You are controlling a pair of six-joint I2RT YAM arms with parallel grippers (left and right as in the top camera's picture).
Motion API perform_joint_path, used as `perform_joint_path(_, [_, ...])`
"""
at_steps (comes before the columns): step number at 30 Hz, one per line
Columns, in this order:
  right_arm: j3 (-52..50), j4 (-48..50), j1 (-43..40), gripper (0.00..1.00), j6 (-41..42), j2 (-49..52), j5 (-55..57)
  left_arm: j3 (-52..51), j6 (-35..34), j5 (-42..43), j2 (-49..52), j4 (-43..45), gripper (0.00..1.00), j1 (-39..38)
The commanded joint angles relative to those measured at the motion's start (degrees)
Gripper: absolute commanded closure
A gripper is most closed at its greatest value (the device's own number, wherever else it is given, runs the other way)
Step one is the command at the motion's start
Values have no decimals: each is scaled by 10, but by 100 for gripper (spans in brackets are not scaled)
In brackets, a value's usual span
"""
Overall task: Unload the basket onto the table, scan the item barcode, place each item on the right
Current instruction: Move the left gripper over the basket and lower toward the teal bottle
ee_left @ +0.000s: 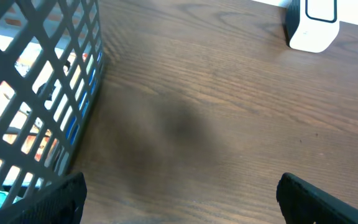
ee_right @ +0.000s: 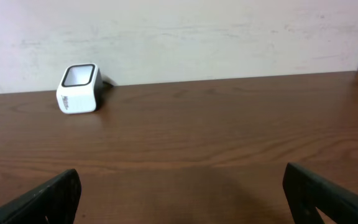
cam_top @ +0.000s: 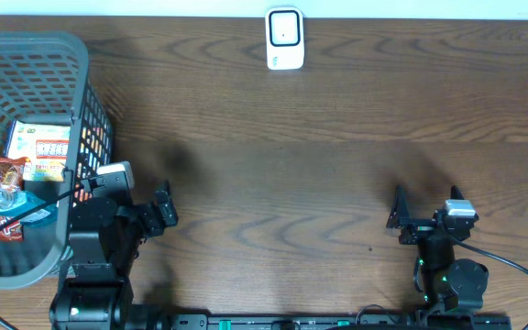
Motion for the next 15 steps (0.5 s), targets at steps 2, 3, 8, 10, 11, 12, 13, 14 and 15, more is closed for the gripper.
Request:
perform_joint_path(2, [-1,-3,7,1,-7,-3,3,16,15,-8,1,-3,2,-1])
perform_joint_path(3, [-1,-2,7,1,-7,-3,3,16,19,-8,1,-3,2,-1])
perform_joint_path(8, [-1,-3,7,1,-7,-3,3,17,23,-24,1,-3,2,-1])
perform_joint_path(10, [-1,-2,7,1,-7,-3,3,19,23,-25,4,-3,2,-1])
perform_joint_path(11, [-1,-2,7,1,-7,-3,3,22,23,-25,7,-4,2,-1])
perform_joint_path(12, [-1,-2,7,1,-7,-3,3,25,23,-25,10,-7,2,-1])
perform_joint_path(13, [-1,-2,7,1,-7,-3,3,28,23,-25,13,-9,2,-1])
perform_joint_path(14, [-1,-2,7,1,-7,-3,3,36,23,-25,21,-14,2,-1])
perform_joint_path(15, [-1,-2,7,1,-7,-3,3,40,23,-25,26,-17,2,-1])
